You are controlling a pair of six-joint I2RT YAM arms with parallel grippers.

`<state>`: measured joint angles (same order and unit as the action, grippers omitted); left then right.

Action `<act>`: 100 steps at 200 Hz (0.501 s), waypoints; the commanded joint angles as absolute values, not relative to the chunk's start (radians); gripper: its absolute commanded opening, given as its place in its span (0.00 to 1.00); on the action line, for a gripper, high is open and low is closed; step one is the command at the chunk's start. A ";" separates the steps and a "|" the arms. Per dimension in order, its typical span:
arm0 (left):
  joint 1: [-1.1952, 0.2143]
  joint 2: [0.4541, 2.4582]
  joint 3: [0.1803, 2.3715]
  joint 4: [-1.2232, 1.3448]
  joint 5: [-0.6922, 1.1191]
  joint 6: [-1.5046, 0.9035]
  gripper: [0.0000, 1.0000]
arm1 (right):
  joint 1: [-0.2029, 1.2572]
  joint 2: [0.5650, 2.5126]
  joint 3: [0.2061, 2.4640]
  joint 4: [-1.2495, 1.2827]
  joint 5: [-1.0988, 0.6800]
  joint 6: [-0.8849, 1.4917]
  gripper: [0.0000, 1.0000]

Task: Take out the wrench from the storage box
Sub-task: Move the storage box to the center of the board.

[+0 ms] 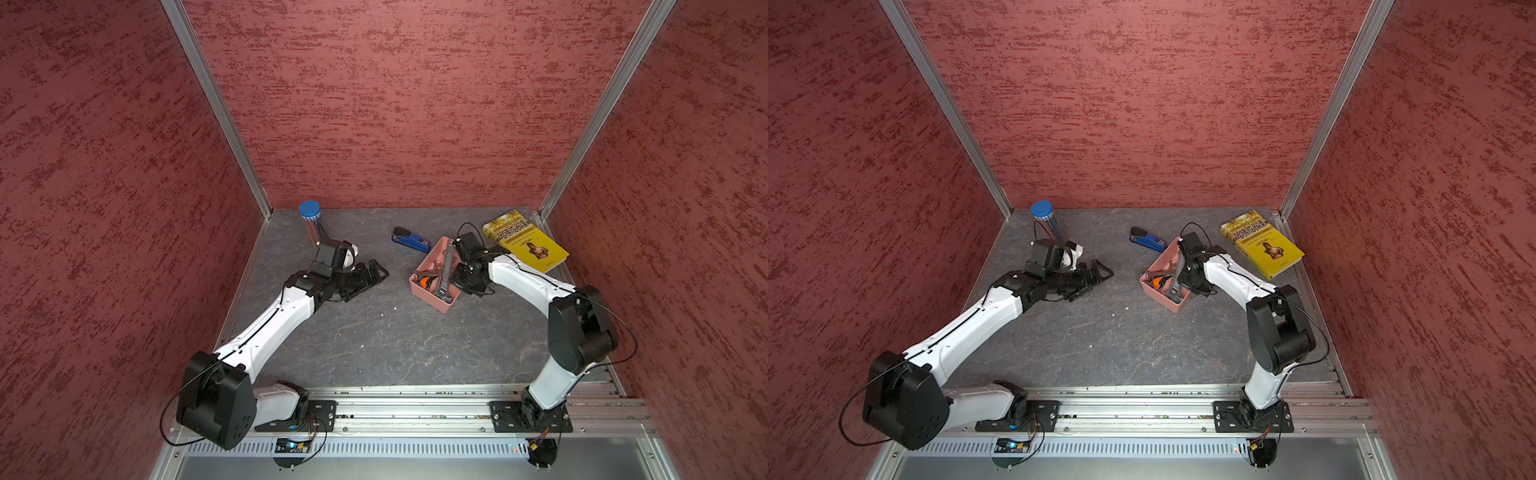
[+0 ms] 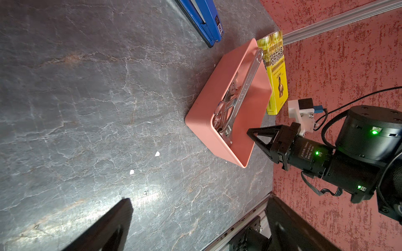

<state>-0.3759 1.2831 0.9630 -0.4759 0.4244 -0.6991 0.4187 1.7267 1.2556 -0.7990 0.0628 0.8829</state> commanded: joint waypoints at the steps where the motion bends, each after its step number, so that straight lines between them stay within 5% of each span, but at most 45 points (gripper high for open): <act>1: -0.380 1.287 0.988 -0.493 0.416 -0.679 1.00 | 0.484 1.720 1.290 -0.808 0.046 0.809 0.00; 100: -0.366 1.238 0.982 -0.592 0.369 -0.642 1.00 | 0.690 1.714 1.304 -0.820 0.003 0.655 0.00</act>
